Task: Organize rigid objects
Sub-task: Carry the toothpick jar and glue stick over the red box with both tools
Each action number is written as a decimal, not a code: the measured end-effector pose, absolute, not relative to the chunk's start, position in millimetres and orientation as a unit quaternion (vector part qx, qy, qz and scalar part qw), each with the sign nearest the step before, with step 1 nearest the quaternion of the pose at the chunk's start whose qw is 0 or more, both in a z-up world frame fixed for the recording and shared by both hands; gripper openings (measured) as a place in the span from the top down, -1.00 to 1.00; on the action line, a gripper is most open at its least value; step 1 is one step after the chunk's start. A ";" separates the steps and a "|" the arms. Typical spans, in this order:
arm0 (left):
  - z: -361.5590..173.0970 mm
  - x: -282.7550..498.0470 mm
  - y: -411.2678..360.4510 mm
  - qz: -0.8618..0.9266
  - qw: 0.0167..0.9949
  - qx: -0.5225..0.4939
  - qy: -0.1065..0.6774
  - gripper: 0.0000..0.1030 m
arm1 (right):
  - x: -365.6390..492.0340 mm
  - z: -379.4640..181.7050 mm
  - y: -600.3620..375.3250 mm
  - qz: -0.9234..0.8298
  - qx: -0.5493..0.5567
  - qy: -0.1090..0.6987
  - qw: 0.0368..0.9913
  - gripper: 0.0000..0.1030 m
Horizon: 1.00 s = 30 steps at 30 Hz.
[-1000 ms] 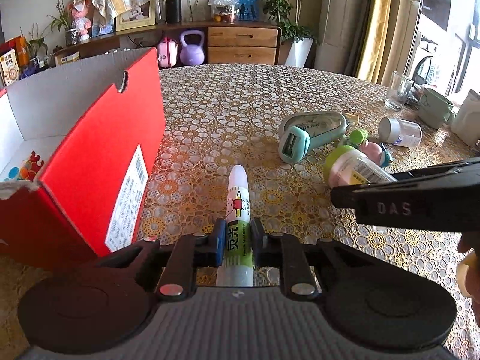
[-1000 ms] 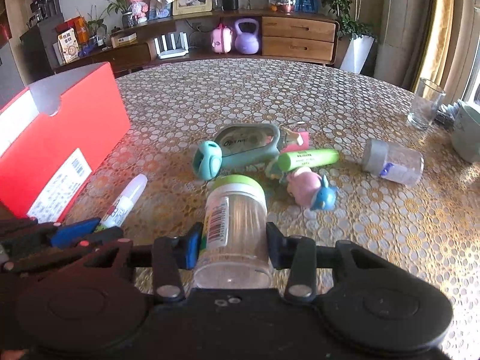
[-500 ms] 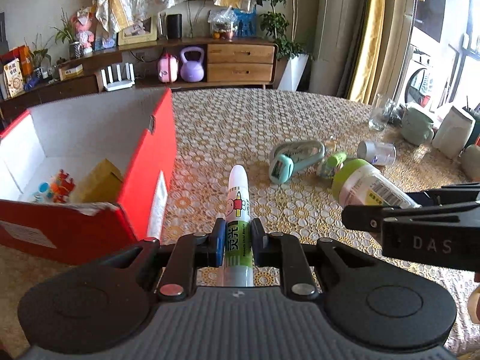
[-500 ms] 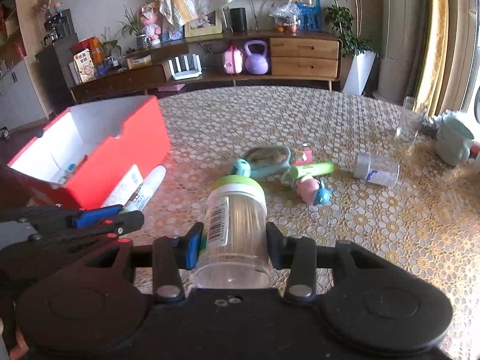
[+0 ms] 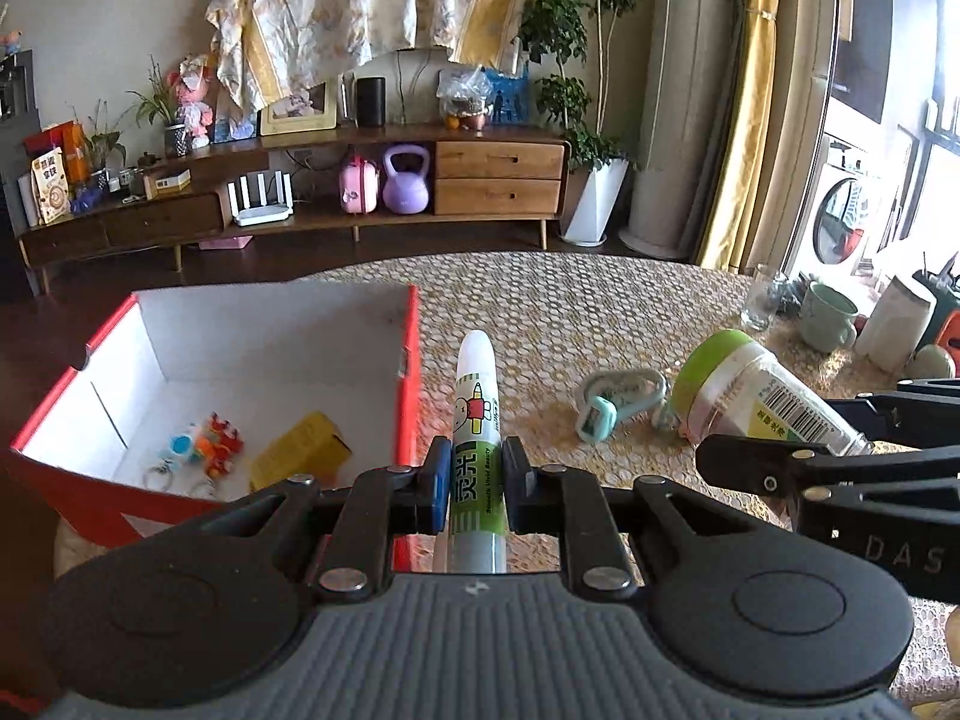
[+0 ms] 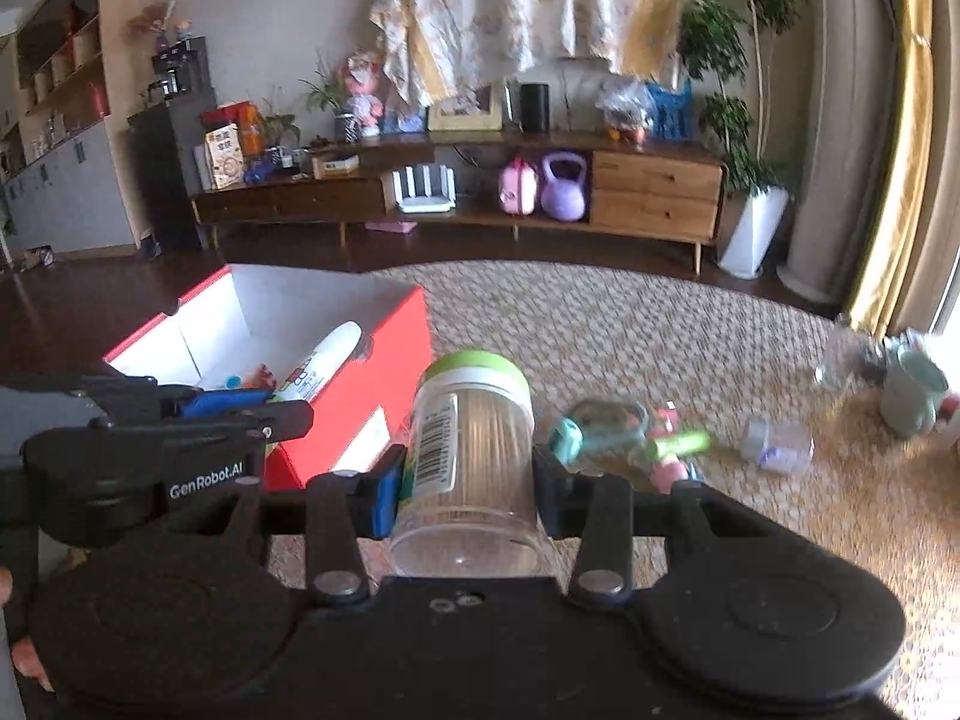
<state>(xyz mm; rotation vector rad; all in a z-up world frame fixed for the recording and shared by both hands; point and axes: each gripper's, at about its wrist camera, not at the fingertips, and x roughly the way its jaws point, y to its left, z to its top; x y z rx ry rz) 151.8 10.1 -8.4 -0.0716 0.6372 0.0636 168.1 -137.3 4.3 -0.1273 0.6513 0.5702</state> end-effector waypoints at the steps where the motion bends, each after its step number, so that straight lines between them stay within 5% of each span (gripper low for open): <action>1: -5.2 151.8 14.8 0.030 0.948 -0.035 0.314 0.66 | 167.8 6.7 -133.2 0.279 -0.063 0.313 0.906 0.18; 30: 0.5 195.2 181.9 0.082 0.931 -0.033 0.355 0.66 | 201.7 -10.0 14.4 0.339 -0.131 0.311 0.878 0.18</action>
